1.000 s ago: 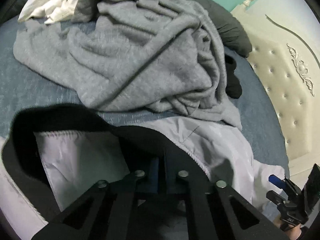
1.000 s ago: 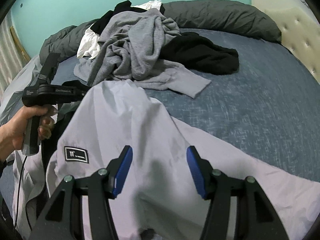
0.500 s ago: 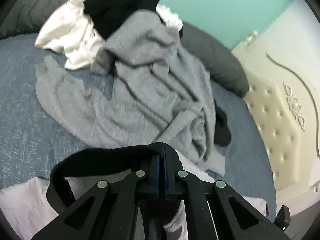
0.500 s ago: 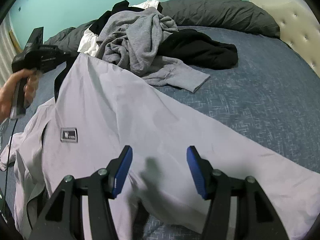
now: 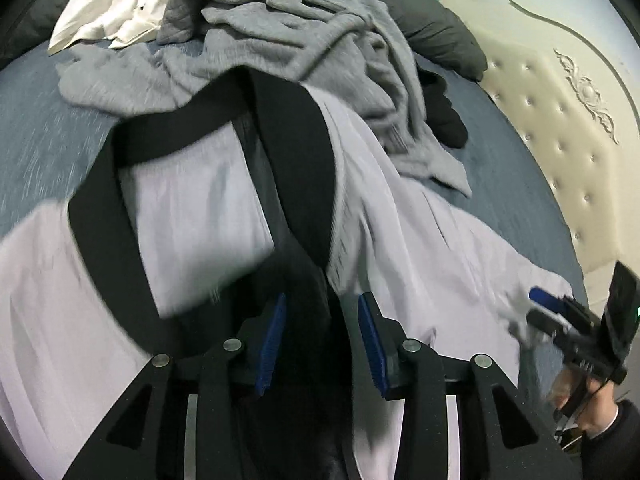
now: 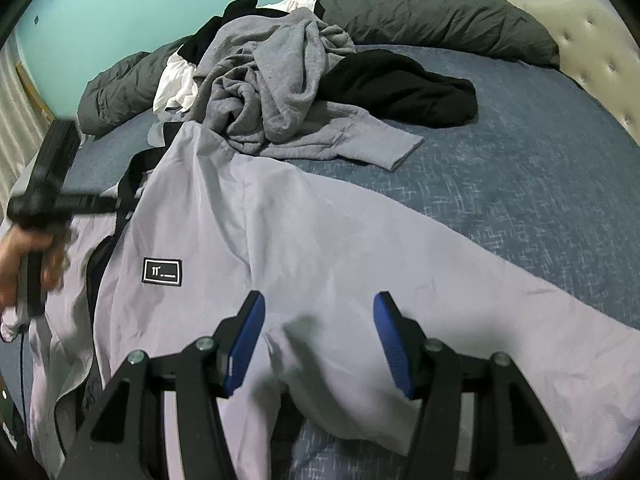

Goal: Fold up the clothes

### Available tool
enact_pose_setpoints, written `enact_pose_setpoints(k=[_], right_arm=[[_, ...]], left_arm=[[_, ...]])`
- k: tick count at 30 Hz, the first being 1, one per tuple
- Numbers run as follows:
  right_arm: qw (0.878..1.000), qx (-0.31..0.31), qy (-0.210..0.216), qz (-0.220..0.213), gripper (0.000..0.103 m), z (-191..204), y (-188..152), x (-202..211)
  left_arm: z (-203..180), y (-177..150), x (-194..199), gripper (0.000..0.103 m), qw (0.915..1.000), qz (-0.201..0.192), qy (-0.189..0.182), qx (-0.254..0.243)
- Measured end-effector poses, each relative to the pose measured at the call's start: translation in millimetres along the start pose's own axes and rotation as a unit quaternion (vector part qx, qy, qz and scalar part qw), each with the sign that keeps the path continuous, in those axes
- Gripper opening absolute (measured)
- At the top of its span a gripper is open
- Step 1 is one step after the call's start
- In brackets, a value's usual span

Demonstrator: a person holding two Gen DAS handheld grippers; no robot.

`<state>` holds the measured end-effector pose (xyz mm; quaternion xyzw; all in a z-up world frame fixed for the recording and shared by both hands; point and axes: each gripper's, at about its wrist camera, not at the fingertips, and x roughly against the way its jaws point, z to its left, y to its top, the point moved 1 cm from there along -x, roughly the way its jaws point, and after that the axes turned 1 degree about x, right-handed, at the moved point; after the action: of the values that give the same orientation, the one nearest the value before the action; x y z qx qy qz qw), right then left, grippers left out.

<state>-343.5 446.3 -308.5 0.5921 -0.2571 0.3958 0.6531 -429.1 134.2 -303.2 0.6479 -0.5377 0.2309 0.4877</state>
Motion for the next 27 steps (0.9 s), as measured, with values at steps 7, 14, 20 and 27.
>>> enact_pose_setpoints(k=[7,14,20,27], right_arm=[[1.0,-0.004,-0.002,0.001,0.057,0.7,-9.2,11.6],[1.0,-0.009,-0.001,0.0,0.057,-1.3,-14.3,21.3],[1.0,-0.015,-0.001,0.004,0.057,-5.8,-19.2,22.7],[1.0,-0.016,0.003,-0.001,0.057,-1.9,-21.1,34.1]], left_arm=[[-19.4,-31.0,-11.4,0.039,0.9999,0.0,0.014,0.001],[-18.9,-45.4,-11.5,0.041,0.9953,-0.031,-0.013,0.09],[-12.6,-78.3,4.3,0.043,0.9876,-0.02,-0.075,0.137],[-17.0,-106.5,15.1,0.045,0.985,-0.002,-0.112,0.131]])
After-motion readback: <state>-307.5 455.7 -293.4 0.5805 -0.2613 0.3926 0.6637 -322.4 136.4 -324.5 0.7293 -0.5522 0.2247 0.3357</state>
